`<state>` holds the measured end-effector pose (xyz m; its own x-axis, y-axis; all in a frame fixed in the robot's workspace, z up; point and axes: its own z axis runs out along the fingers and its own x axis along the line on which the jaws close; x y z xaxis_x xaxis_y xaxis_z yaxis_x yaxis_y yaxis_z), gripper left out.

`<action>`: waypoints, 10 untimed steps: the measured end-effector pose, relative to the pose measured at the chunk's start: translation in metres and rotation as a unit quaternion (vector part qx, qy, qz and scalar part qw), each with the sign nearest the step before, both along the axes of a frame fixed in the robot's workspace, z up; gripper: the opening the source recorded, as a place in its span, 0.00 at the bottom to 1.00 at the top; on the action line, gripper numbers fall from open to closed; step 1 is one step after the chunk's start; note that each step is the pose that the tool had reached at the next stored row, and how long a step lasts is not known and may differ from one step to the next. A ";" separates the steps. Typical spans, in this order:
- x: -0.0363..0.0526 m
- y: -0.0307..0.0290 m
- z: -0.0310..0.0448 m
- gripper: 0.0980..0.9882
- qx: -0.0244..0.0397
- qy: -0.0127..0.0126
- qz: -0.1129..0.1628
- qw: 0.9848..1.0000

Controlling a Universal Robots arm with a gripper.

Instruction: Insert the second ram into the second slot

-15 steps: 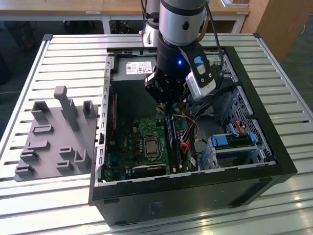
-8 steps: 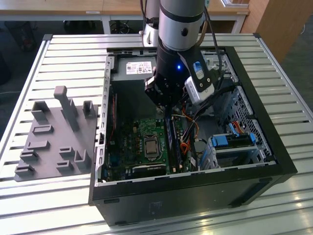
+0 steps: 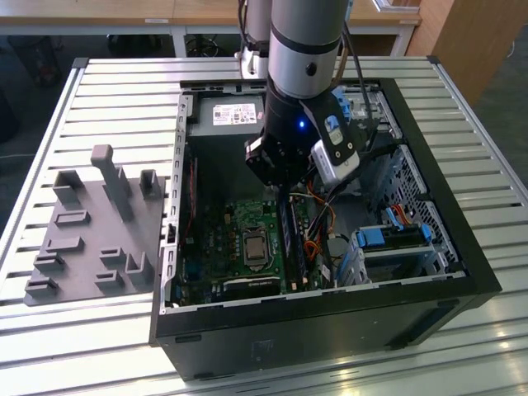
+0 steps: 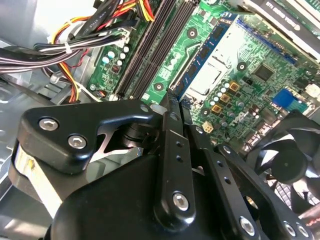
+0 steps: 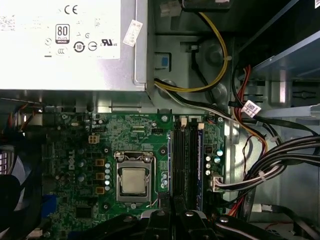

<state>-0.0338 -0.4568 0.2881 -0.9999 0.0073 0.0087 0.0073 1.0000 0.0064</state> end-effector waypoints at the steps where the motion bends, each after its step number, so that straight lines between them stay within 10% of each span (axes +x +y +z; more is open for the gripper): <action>1: 0.0000 0.0000 -0.0009 0.04 0.000 0.000 0.000 1.000; 10: 0.0000 0.0000 -0.0040 0.04 0.000 0.000 0.000 1.000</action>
